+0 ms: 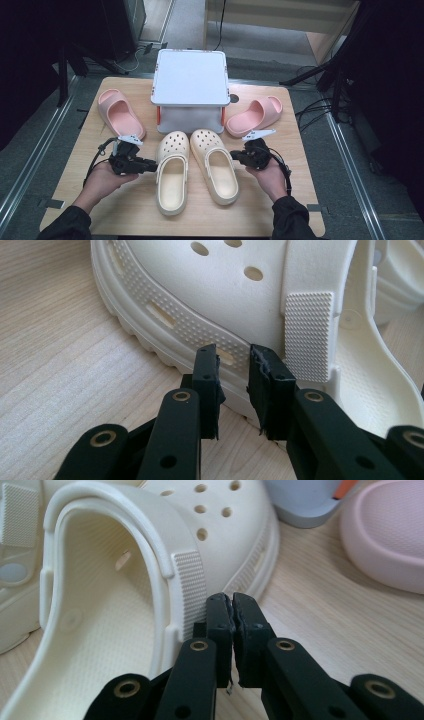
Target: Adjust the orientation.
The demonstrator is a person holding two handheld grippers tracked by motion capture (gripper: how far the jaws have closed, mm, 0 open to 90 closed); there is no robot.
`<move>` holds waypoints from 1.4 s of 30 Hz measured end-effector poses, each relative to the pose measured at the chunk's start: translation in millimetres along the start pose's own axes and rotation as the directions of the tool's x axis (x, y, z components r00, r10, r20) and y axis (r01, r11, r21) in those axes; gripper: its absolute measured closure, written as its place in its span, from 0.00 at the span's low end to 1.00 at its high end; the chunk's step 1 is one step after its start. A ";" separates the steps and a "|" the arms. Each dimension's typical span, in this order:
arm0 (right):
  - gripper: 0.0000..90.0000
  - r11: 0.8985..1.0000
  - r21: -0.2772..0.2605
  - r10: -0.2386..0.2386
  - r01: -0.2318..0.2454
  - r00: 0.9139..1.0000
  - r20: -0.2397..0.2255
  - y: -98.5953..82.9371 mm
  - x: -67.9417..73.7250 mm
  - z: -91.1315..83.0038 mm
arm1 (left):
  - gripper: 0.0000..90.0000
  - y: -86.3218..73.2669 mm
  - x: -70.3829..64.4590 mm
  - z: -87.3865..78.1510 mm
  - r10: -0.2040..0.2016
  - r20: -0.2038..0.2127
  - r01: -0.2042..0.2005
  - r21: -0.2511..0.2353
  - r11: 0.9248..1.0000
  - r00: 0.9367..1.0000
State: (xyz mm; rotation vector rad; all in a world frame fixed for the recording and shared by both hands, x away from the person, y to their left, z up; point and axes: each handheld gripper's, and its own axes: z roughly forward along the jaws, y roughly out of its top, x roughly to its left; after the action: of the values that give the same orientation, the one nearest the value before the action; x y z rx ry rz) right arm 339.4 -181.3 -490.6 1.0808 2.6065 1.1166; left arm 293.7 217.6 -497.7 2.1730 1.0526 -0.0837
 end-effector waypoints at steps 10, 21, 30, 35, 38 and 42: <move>0.97 1.000 -0.010 -0.014 0.014 0.999 -0.035 0.4 16.8 8.0 | 0.81 0.5 -2.7 2.7 0.003 0.014 -0.003 0.001 1.000 1.000; 0.97 0.999 -0.031 0.020 -0.022 0.997 -0.070 -1.5 17.1 10.3 | 0.82 2.7 -8.7 9.1 0.010 0.044 -0.010 0.002 1.000 0.999; 0.93 0.996 -0.056 0.058 -0.062 0.995 -0.081 -2.9 12.0 8.5 | 0.81 2.5 -6.7 2.6 0.012 0.022 -0.011 -0.019 1.000 1.000; 0.82 0.989 -0.121 0.076 -0.089 0.991 -0.107 -1.4 12.1 -3.6 | 0.82 4.0 -5.9 -8.5 0.007 0.007 -0.007 -0.059 0.998 1.000; 0.78 0.983 -0.158 0.079 -0.098 0.989 -0.123 -0.1 16.3 -12.3 | 0.82 5.5 -5.9 -14.0 0.014 0.002 -0.014 -0.074 0.997 1.000; 0.69 0.978 -0.188 0.067 -0.093 0.988 -0.138 1.0 24.1 -20.5 | 0.85 10.3 -5.1 -19.6 0.014 0.005 -0.013 -0.092 0.996 1.000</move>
State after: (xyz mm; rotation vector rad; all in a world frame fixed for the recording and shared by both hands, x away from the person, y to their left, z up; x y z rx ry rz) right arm 314.9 -177.2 -471.0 1.1133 2.5013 1.4725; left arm 292.9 222.2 -475.4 2.0952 1.0187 -0.0347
